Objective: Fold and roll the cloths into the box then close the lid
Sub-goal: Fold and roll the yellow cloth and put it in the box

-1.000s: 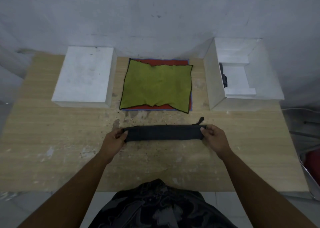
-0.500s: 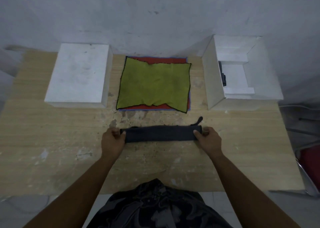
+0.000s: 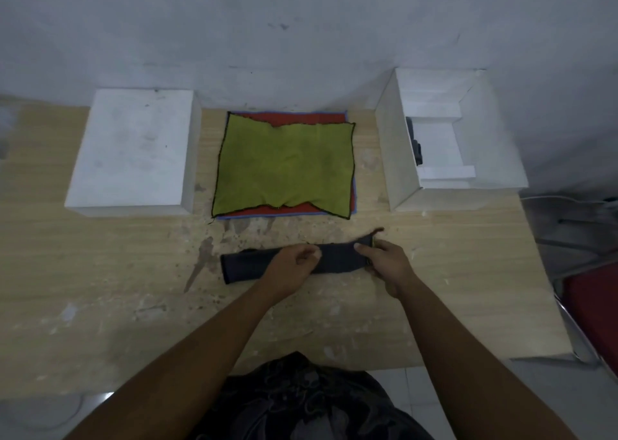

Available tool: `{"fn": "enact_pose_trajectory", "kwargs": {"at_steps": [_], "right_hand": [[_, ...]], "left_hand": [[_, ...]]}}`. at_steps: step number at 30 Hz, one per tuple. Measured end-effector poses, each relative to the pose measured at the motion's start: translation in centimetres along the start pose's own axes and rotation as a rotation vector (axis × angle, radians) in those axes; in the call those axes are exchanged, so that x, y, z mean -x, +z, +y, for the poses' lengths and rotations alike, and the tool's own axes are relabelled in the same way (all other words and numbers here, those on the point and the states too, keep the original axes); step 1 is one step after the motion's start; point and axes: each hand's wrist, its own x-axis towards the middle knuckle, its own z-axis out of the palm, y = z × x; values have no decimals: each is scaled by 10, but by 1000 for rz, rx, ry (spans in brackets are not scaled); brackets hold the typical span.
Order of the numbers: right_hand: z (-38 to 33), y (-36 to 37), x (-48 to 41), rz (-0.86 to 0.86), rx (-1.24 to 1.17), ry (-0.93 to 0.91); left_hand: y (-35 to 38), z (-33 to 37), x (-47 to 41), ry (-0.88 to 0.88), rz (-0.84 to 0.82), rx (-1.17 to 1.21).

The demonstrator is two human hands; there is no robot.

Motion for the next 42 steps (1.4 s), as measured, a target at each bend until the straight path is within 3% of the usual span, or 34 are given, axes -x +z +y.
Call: {"fn": "enact_pose_trajectory", "kwargs": {"at_steps": [5,11,16,21,25,29,33,38,42], "right_hand": [[0,11,10,-6,197,-203],[7,26,20,-60,428,-391],[13,31,18,-67,565,-416],[18,29,18,-53,425,-379],[26,25,16,139,401,-346],[24,30,14,73,398,-208],[20,33,13,-21,200,-102],[14,40,20,-100,109,-155],[10,46,23,-132,214,-221]], "left_hand": [[29,23,-20,-212,-153,338],[39,26,-29,-333,-110,575],[30,21,-32,-337,-21,446],[15,18,-26,-152,289,292],[15,20,-21,-215,89,382],[20,9,-24,-325,20,303],[21,6,-29,-348,44,361],[15,7,-27,-304,-45,340],[6,5,-27,-257,-128,390]]}}
